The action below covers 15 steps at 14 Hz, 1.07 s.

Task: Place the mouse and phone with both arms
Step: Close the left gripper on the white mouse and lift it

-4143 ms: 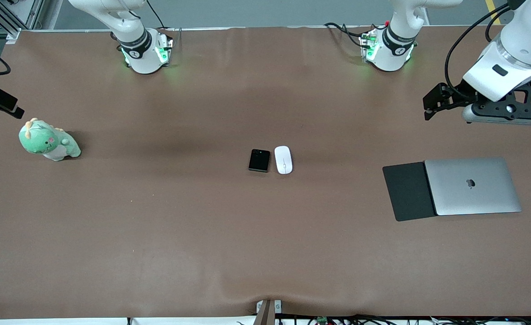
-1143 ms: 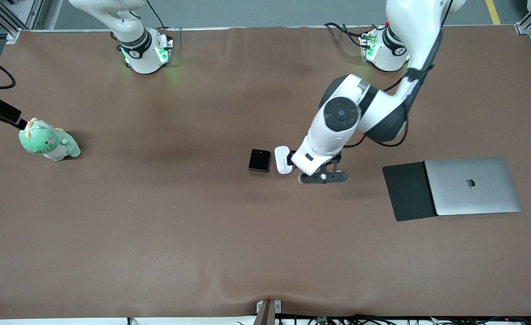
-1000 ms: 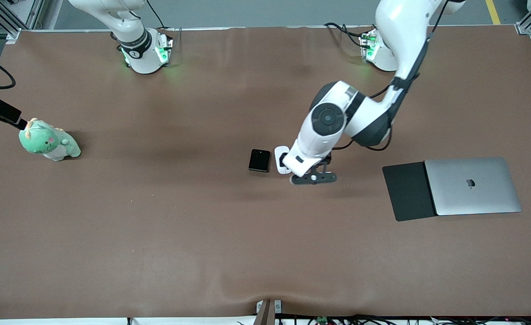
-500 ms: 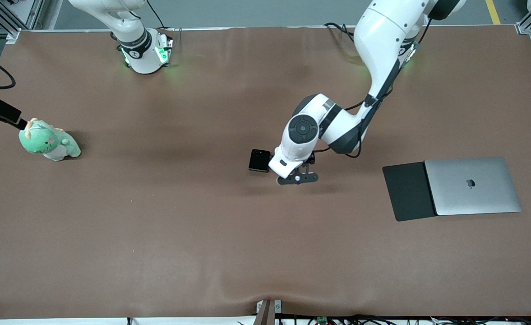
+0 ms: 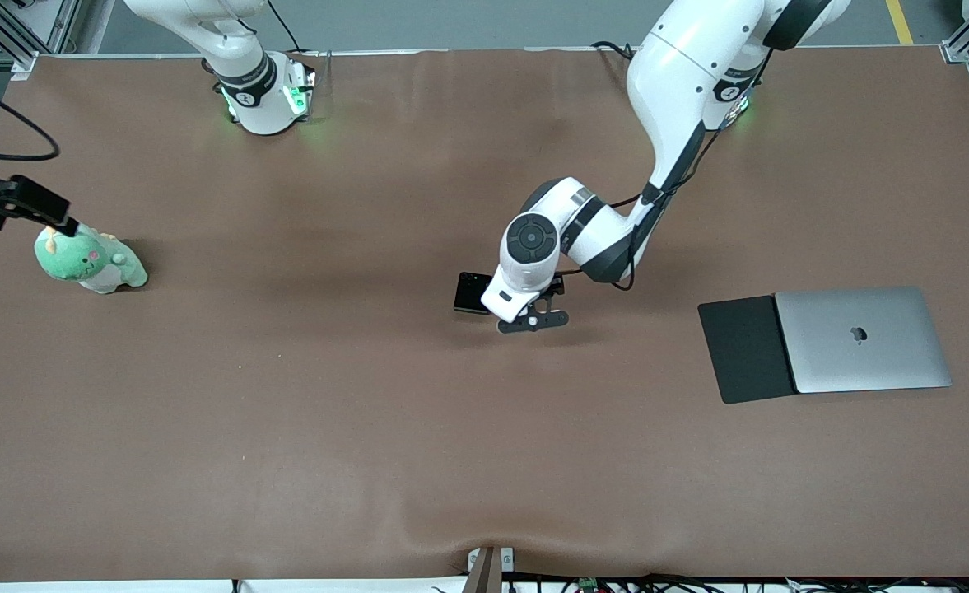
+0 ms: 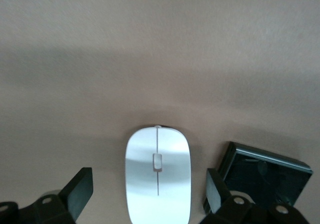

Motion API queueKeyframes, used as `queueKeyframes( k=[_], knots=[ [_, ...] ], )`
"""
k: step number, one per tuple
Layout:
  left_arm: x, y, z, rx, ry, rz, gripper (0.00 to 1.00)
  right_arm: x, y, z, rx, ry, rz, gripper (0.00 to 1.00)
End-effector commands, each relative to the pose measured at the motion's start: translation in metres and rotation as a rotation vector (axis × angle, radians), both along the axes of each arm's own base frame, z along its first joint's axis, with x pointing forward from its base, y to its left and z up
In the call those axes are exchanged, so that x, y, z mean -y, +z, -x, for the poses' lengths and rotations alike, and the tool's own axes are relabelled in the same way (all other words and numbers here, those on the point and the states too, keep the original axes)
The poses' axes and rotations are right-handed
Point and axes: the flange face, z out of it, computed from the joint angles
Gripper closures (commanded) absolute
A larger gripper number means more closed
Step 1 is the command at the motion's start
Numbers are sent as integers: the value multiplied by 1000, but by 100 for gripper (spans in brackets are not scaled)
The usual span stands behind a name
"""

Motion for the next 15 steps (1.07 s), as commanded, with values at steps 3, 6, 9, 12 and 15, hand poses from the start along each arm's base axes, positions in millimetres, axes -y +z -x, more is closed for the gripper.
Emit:
queueKeyframes(
  k=[3,6,9,12,15],
  knots=[
    [12,-19,9,30,5,-30,0,-39,-27,-6,-29,86,-8,0],
    [11,-23,11,30,3,-40,0,-62,-47,-16,-47,120,-9,0],
    [13,-26,14,27,9,-43,5,-67,-63,-22,-58,123,-33,0],
    [13,-26,14,27,24,-45,58,-94,-79,-27,-65,149,-28,0],
    [13,-24,14,32,42,-46,72,-121,-108,-30,-94,157,-20,0]
  ],
)
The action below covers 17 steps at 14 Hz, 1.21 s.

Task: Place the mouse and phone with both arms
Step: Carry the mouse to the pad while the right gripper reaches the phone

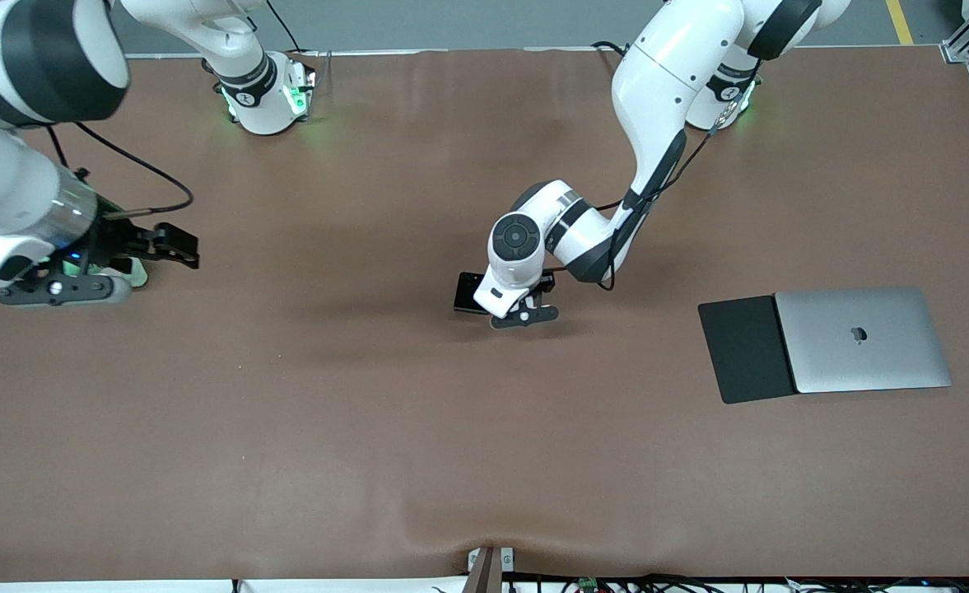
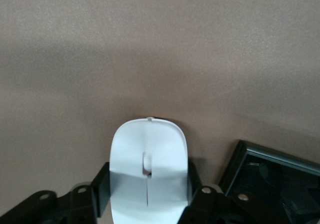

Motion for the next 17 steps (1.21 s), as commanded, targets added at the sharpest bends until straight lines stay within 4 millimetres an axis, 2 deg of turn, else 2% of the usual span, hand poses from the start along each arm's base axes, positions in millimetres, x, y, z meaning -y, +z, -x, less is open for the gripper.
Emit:
queueKeyframes(
  k=[1,3,6,10,12,14,16,17],
  knots=[
    [3,0,2,28,15,-15,76,-22,-19,-2,-17,5,-3,0],
    [-4,4,1,25,16,-23,77,-22,-18,-3,-28,-53,-47,0],
    [-16,18,0,39,10,-39,77,-26,-21,-6,-9,-42,-54,0],
    [-74,49,-19,64,14,-62,76,-31,-14,-12,33,-6,-62,0],
    [-104,61,-27,62,-5,-64,76,-49,-16,-11,43,31,-42,0],
    [-139,71,-35,60,-9,-66,76,-54,-20,-13,59,12,-54,0],
    [-173,79,-45,58,-16,-66,76,-80,-41,-5,67,-11,-56,0],
    [-192,83,-51,56,-29,-65,76,-97,-43,2,62,-4,-55,0]
  ],
)
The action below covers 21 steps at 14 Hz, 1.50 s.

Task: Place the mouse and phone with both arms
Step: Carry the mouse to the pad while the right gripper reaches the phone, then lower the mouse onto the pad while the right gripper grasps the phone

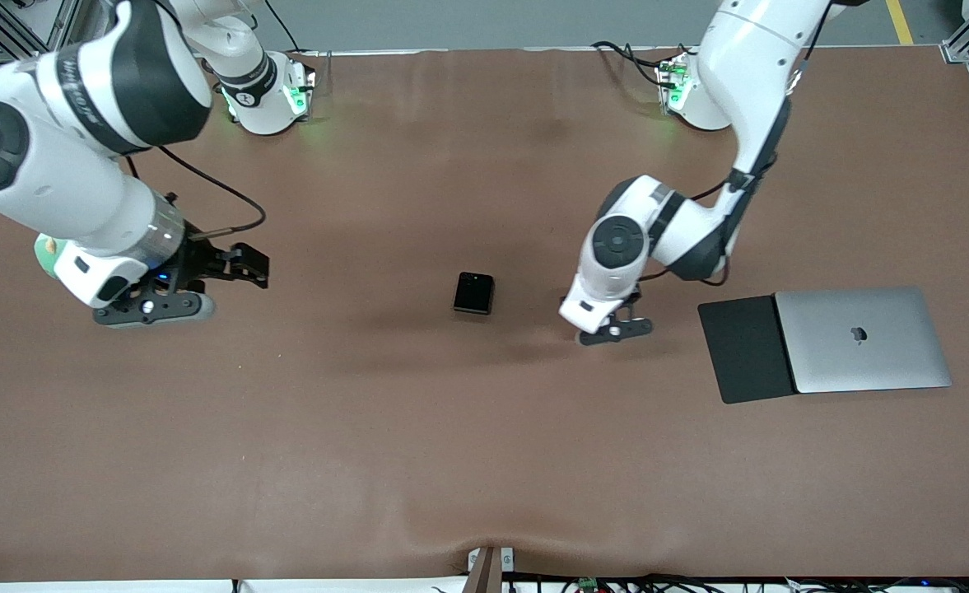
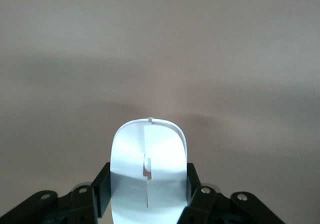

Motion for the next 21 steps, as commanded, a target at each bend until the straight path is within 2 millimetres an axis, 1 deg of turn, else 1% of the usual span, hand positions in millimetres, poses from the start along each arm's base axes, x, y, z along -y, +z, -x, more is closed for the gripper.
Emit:
queueKeyframes(
  k=[1,2,4,5,6,7,9,10,11,12,13,14,15,16,17,18,19,20,21],
  knots=[
    [-55,17,-4,11,-35,-7,75,-35,-13,13,-3,-7,-1,0],
    [-75,20,-10,19,-39,1,75,-49,-19,15,-7,13,1,0],
    [-109,19,-21,15,-43,4,75,-83,-63,14,-38,54,19,0],
    [-127,17,-26,19,-39,9,75,-94,-79,14,-37,43,19,0],
    [-145,14,-29,26,-38,16,73,-110,-93,16,-24,36,16,0],
    [-159,11,-30,27,-62,21,72,-132,-107,20,-16,16,16,0],
    [-189,1,-36,35,-87,33,72,-164,-137,23,10,-44,11,0],
    [-206,-2,-40,30,-105,35,72,-176,-157,24,17,-59,11,0],
    [-221,-3,-42,28,-113,36,73,-192,-176,28,30,-67,7,0],
    [-231,-4,-45,28,-113,37,73,-213,-191,36,46,-84,0,0],
    [-238,-5,-48,29,-106,39,73,-226,-206,41,51,-94,-1,0],
    [-245,-11,-49,25,-116,42,73,-232,-219,43,54,-89,0,0],
    [-250,-13,-50,33,-117,45,73,-246,-233,52,58,-71,0,0],
    [-252,-16,-50,30,-113,46,73,-255,-249,59,59,-69,2,0],
    [-255,-21,-51,28,-117,48,73,-260,-255,65,67,-74,-4,0],
    [-263,-29,-54,30,-118,53,73,-262,-261,69,71,-84,-6,0],
    [-277,-33,-57,37,-122,57,73,-260,-273,72,75,-103,-8,0],
    [-281,-37,-58,43,-125,61,73,-263,-283,79,86,-124,-16,0],
    [-282,-43,-58,37,-125,62,73,-268,-294,90,88,-137,-17,0]
  ],
)
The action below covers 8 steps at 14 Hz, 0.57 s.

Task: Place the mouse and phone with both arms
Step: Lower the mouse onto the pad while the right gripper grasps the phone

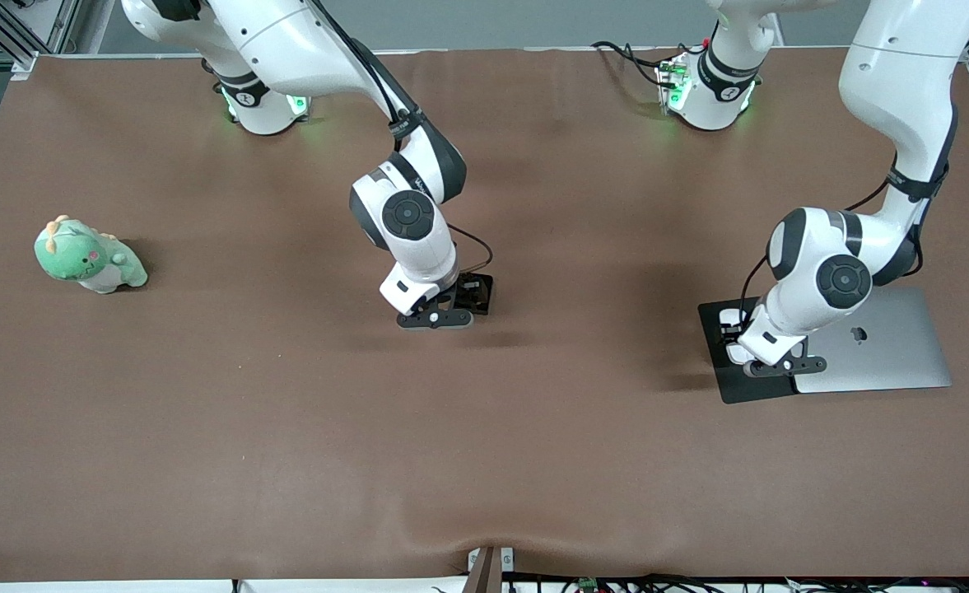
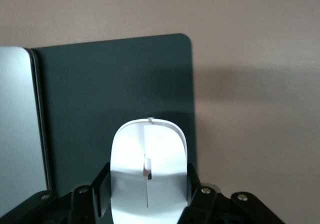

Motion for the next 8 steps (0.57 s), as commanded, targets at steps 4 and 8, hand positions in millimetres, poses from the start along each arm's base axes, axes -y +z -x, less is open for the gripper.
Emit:
queueKeyframes(
  k=[4,8],
  knots=[
    [-11,-19,-14,14,-27,-4,73,-16,-33,34,4,-85,-11,0],
    [-13,-26,-15,21,-32,-7,72,-35,-49,54,2,-97,-10,0]
  ],
)
